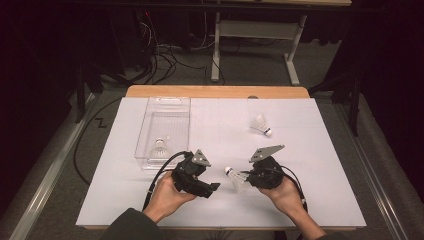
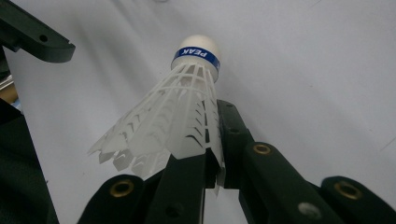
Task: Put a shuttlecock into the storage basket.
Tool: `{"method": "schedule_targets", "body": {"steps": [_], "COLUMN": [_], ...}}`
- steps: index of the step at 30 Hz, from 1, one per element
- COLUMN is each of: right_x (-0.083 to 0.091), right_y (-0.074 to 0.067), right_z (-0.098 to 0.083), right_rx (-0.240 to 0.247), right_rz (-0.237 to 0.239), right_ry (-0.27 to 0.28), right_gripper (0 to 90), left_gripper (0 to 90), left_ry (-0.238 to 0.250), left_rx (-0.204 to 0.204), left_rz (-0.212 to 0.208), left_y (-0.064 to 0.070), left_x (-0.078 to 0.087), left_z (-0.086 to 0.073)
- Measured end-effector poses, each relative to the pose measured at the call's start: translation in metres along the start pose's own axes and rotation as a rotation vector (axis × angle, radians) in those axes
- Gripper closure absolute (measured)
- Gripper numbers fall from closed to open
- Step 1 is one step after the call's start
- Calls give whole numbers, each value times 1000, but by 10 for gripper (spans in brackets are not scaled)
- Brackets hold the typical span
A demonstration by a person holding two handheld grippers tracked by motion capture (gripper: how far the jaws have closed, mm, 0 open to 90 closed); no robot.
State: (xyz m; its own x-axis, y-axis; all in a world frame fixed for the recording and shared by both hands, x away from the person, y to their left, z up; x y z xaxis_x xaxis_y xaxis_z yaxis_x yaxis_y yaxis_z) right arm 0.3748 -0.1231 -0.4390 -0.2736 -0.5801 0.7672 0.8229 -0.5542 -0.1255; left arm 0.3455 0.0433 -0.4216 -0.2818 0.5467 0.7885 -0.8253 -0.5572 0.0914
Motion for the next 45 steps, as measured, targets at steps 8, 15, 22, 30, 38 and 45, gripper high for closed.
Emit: {"method": "schedule_targets", "body": {"steps": [8, 15, 22, 30, 38, 45], "right_x": [-1, -2, -4, -7, -6, -6], "right_y": [-3, -7, -13, -19, -23, -26], "right_z": [1, 4, 8, 12, 15, 17], "right_rx": [4, 17, 35, 53, 70, 88], "right_rz": [13, 30, 48, 76, 92, 114], "right_ry": [-4, -9, -10, -23, -24, -38], "right_gripper": [900, 900, 900, 900, 900, 900], "left_gripper": [266, 265, 265, 267, 267, 268], "left_ry": [-6, -21, -31, -46, -69, -86], "left_rx": [-18, -32, -39, -49, -63, -87], "left_rz": [-8, -13, -14, -24, -34, -43], "left_y": [2, 3, 3, 3, 4, 7], "left_x": [-3, -6, -8, -9, -11, -12], "left_z": [4, 5, 6, 6, 4, 3]}}
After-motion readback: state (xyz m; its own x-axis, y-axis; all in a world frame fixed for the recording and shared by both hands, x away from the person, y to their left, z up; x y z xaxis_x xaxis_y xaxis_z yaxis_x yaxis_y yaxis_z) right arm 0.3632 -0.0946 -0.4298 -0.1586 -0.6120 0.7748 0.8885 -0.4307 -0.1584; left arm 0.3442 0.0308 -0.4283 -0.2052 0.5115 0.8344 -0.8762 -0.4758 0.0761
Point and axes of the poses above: each handheld gripper's, and its own axes: x roughly backward along the jaws, z roughly out of its top, y roughly to its right, the point moved 7 cm from there along -x, roughly forward along the jaws, and after that the axes turned 2 degrees about -x, right-handed, at the moved point
